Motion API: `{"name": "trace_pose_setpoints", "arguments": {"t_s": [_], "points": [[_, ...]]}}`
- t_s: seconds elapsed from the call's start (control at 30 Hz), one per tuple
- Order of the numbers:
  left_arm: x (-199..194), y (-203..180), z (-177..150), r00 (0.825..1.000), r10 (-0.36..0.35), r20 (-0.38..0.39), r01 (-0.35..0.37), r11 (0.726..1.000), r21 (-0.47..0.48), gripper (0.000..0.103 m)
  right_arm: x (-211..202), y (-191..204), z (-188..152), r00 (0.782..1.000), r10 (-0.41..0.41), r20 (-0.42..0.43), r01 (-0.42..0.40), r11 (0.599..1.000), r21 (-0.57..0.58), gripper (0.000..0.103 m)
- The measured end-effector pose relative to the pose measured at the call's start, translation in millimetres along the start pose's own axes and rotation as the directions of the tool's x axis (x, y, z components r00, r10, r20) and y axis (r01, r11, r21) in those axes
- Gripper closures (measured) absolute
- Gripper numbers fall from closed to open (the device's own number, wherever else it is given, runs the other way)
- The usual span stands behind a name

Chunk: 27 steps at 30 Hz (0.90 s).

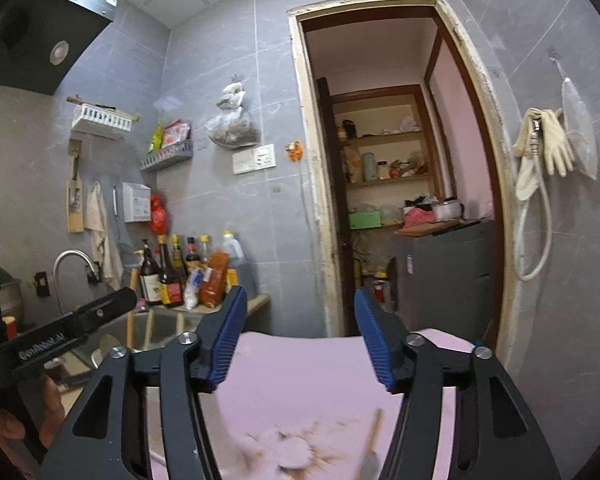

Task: Organize utensils
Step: 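Move both open tools back to the utensil pile on the cloth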

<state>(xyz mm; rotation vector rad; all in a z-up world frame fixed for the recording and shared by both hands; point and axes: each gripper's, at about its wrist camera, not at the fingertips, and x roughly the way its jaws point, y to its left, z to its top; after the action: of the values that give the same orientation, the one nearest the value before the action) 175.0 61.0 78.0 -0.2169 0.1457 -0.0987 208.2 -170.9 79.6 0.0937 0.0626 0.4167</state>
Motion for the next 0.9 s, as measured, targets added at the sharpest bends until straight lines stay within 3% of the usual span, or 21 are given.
{"name": "trace_pose_setpoints", "arguments": {"t_s": [0.07,0.23,0.37,0.5,0.73,0.9], "points": [[-0.9,-10.2,-4.8,0.999,-0.031,-0.017,0.031,0.999,0.015,0.038,-9.3,-10.1,-2.3,1.0,-0.016,-0.009,0.016,1.0,0.0,0.034],[-0.2,-31.0,-16.6,0.994,-0.079,-0.07,0.083,0.995,0.056,0.03,-26.2,-30.4,-8.9,0.997,-0.061,-0.053,0.06,0.998,-0.023,0.025],[-0.4,-45.4,-29.4,0.986,-0.12,-0.118,0.131,0.987,0.088,0.019,-37.1,-42.6,-15.9,0.992,-0.082,-0.099,0.076,0.995,-0.06,0.007],[4.8,-58.2,-45.6,0.973,-0.137,-0.184,0.16,0.98,0.12,0.017,-46.4,-56.6,-24.7,0.983,-0.104,-0.154,0.092,0.992,-0.083,0.003],[23.7,-73.9,-78.8,0.923,-0.149,-0.355,0.2,0.973,0.113,0.017,-53.6,-73.3,-43.8,0.949,-0.138,-0.284,0.11,0.988,-0.112,0.0],[35.5,-80.2,-97.1,0.874,-0.146,-0.464,0.219,0.97,0.107,0.017,-53.4,-74.2,-59.3,0.913,-0.152,-0.38,0.097,0.982,-0.16,0.0]]}}
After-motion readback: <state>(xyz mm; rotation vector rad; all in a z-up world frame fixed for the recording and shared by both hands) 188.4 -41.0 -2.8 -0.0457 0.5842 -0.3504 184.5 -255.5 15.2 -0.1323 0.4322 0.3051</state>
